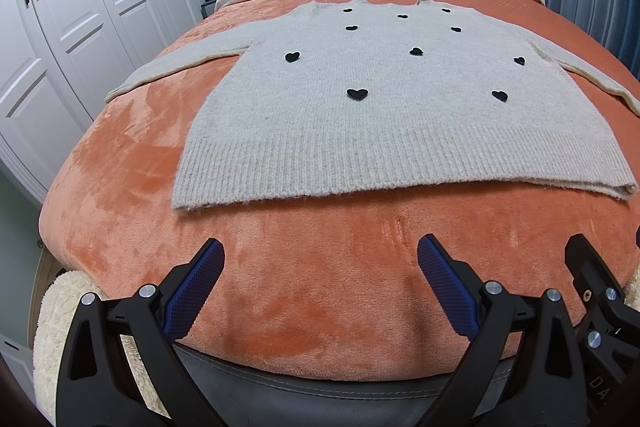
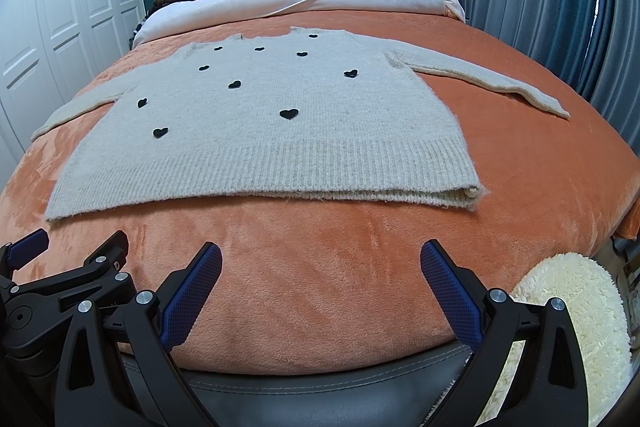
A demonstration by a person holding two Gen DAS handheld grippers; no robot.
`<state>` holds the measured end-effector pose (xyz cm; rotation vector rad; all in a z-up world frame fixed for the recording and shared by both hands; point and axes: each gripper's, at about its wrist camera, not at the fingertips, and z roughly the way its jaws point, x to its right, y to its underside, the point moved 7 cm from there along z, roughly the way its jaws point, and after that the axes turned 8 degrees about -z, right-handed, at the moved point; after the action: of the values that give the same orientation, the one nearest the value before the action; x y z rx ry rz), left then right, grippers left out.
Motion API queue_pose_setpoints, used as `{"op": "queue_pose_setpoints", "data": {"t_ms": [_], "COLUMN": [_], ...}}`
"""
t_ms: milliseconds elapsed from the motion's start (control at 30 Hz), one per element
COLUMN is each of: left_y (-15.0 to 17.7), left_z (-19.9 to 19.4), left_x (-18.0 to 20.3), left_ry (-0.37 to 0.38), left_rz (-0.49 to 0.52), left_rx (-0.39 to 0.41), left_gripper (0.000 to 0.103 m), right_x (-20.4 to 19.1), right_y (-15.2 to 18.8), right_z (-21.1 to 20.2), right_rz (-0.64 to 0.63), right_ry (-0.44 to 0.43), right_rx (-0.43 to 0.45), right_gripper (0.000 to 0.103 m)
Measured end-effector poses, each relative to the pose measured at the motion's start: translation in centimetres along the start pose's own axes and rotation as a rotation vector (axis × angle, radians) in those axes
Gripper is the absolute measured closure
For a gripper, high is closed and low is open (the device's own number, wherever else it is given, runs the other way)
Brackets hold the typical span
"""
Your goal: Fold small clothes
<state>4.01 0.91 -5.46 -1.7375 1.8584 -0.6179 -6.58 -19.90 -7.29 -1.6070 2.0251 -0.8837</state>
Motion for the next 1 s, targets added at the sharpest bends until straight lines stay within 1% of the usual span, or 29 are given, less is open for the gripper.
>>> {"op": "queue_pose_setpoints", "data": {"t_ms": [300, 467, 533, 600, 667, 733, 833, 867, 933, 1000], "left_y": [0.0, 0.1, 0.0, -0.4, -1.4, -2.9, -5.5, -6.2, -7.9, -9.0], "left_z": [0.0, 0.3, 0.7, 1.0, 1.1, 1.2, 1.9, 2.2, 3.3, 4.2], "left_x": [0.0, -0.2, -0.3, -0.1, -0.4, -0.9, -2.2, -2.6, -3.6, -4.2], "left_ry": [-0.001, 0.003, 0.008, 0.03, 0.055, 0.068, 0.077, 0.078, 0.083, 0.086], "left_rz": [-0.001, -0.008, -0.007, -0.005, -0.014, -0.034, -0.091, -0.115, -0.178, -0.221], "left_rx": [-0.001, -0.015, -0.028, -0.046, -0.048, -0.04, -0.044, -0.047, -0.057, -0.058], "left_gripper": [0.008, 0.008, 0.008, 0.006, 0.006, 0.005, 0.005, 0.005, 0.005, 0.005], "right_x": [0.0, 0.0, 0.0, 0.2, 1.5, 4.3, 11.7, 15.4, 21.7, 29.3], "right_y": [0.2, 0.4, 0.1, -0.5, -2.0, -4.3, -8.4, -9.8, -11.3, -12.0], "right_z": [0.1, 0.8, 1.2, 1.6, 1.9, 2.5, 5.3, 6.9, 9.7, 12.6], "right_rz": [0.001, 0.011, 0.011, 0.015, 0.047, 0.096, 0.192, 0.253, 0.367, 0.527], "right_ry": [-0.004, -0.021, -0.035, -0.077, -0.114, -0.111, -0.076, -0.059, -0.019, 0.056], "right_rx": [-0.004, -0.028, -0.038, -0.046, -0.027, 0.002, 0.017, 0.008, -0.016, -0.029], "right_gripper": [0.005, 0.005, 0.005, 0.005, 0.005, 0.005, 0.005, 0.005, 0.005, 0.005]}}
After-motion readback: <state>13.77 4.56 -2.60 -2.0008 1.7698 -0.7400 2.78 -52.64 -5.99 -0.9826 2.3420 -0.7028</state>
